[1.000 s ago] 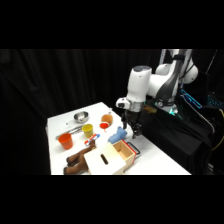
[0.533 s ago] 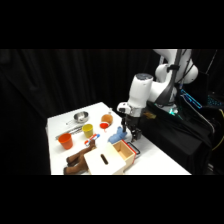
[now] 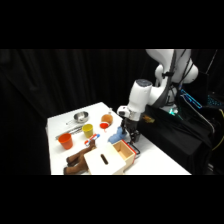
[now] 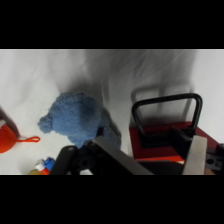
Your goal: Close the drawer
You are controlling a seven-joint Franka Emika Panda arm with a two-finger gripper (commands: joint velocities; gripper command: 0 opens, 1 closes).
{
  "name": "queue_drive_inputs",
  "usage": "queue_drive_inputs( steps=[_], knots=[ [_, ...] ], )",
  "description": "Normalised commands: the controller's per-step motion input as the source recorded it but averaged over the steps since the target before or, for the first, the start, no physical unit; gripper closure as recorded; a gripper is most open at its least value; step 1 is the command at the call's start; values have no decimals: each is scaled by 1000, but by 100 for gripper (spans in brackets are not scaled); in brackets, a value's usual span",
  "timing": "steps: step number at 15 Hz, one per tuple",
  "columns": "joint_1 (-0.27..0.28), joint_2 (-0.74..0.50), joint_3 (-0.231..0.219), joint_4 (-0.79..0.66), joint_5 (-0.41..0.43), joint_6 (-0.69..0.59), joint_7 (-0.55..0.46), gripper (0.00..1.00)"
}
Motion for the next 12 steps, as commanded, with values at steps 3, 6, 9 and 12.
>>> queue_drive_inputs(
  steps=[3,6,9,12],
  knots=[
    [198,125,-221,43,-250,223,291,0],
    [214,116,-240,36,-235,230,273,0],
    [231,127,-258,50,-214,248,251,0],
    [253,151,-274,56,-183,275,226,0]
  ],
)
